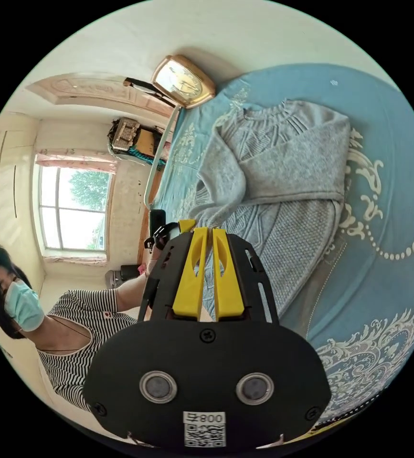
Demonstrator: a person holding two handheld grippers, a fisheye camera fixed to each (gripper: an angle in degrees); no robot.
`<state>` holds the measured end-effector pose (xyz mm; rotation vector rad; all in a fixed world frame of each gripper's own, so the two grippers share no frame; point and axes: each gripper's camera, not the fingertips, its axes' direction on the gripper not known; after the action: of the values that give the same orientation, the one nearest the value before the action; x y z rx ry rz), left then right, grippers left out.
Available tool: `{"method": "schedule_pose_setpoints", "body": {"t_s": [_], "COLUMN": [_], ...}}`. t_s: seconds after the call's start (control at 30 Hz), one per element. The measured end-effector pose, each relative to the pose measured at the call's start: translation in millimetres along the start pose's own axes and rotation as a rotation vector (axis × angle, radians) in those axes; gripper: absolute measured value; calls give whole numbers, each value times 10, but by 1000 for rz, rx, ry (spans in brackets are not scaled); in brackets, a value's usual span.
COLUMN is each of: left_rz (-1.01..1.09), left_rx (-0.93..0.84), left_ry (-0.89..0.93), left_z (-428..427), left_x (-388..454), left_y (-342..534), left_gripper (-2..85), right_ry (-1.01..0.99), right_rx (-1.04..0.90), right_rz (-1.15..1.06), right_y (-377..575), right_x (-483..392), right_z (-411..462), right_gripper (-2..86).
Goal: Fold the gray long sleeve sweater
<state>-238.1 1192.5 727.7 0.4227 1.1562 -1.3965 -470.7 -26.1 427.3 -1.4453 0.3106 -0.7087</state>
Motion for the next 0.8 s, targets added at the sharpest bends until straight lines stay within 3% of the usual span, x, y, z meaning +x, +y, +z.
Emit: {"method": "schedule_pose_setpoints", "body": {"t_s": [0.3,0.5,0.6,0.8], "left_rz": [84,46,76,164], "left_rx": [26,-92,-83,-57], "left_ry": [34,-104,-135,-249], "left_z": [745,1350,1282,910], "left_x": [-334,-831,-892,-842], "left_y": [-220,-274,-250,-388], "left_gripper": [33,42,48,52], "right_ry": [14,110,-2,-42], "right_rx": [-42,-69,-55,58], "right_rz": [-97,-12,77,94], "right_y": [-202,-198,-120,-34], "right_x": [309,874,1330,1602], "right_z": [-195,-158,-24,-168], "right_gripper": [18,20,22,23]}}
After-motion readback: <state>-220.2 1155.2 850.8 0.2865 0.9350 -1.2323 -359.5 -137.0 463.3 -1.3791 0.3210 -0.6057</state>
